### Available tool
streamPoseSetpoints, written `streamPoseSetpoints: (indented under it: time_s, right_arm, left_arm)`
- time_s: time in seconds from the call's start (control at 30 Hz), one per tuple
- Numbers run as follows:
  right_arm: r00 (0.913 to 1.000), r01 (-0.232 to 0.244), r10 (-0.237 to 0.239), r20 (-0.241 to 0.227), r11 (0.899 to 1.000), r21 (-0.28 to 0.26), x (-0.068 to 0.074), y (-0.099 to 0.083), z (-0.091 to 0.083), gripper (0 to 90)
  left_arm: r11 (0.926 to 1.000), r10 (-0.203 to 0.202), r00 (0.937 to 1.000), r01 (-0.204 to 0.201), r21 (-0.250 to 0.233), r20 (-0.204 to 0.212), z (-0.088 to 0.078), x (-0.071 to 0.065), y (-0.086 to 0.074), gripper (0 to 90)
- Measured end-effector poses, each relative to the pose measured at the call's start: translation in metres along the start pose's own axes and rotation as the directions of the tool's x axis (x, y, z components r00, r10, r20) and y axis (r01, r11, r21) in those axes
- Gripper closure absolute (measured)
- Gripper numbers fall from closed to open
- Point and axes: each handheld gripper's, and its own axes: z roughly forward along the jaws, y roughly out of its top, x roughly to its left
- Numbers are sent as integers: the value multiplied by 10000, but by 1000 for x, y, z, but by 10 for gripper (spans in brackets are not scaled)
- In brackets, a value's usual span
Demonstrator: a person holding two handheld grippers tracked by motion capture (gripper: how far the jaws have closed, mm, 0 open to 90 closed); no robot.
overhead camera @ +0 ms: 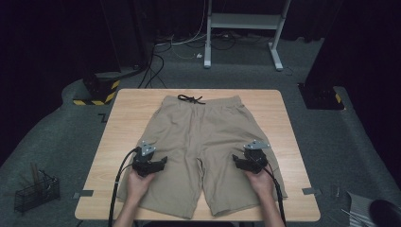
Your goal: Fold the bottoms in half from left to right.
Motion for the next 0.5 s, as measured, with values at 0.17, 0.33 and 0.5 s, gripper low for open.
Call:
streamPoseSetpoints:
  time_s: [0.17, 0.33, 0.5]
  right_arm:
    - [10000, -4, 4, 9, 10000, 7, 0, 0, 0, 346]
    - [10000, -38, 38, 42, 10000, 9, 1, 0, 0, 346]
    - [9999, -91, 91, 113, 10000, -5, 1, -1, -1, 346]
  left_arm:
    - [10000, -1, 10000, 1, -3, -3, 0, 0, 0, 328]
    - [10000, -8, 10000, 8, 0, -9, 0, 0, 0, 327]
    - [10000, -24, 10000, 24, -3, -3, 0, 0, 0, 327]
